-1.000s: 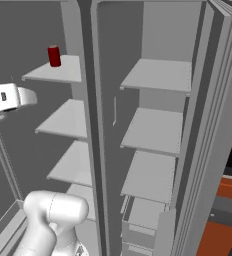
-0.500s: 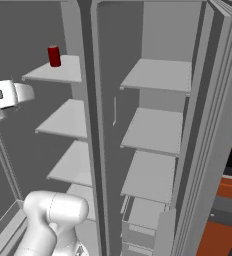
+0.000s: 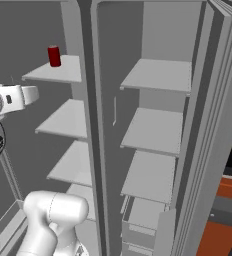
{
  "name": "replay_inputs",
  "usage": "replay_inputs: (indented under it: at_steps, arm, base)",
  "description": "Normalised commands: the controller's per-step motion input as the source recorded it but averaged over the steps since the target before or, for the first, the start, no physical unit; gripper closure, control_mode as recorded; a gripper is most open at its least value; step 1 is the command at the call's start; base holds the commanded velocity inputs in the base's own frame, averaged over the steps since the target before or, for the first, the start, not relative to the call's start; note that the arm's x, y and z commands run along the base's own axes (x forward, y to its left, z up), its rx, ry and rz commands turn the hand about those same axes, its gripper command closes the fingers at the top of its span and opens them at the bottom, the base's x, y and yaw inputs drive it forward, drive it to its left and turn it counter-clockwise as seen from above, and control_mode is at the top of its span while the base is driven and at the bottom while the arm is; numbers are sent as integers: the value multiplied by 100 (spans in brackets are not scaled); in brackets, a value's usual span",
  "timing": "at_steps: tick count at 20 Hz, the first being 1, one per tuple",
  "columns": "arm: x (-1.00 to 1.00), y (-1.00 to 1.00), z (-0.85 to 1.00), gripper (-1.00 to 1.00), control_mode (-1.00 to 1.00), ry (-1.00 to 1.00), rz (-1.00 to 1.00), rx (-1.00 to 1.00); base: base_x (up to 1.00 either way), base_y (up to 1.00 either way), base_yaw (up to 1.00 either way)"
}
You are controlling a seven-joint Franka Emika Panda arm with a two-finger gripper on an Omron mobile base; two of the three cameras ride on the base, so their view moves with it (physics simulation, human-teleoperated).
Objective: Open the fridge, grab two sodas, and place both sodas inside the bowl with ice on the dining counter.
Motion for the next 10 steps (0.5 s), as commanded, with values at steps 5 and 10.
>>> replay_inputs:
  at_steps: [5, 10]
  arm:
    - [25, 3, 13, -100, -100, 0, 0, 3]
    - [30, 0, 10, -100, -100, 0, 0, 4]
  base:
    - [0, 0, 0]
    - [0, 0, 0]
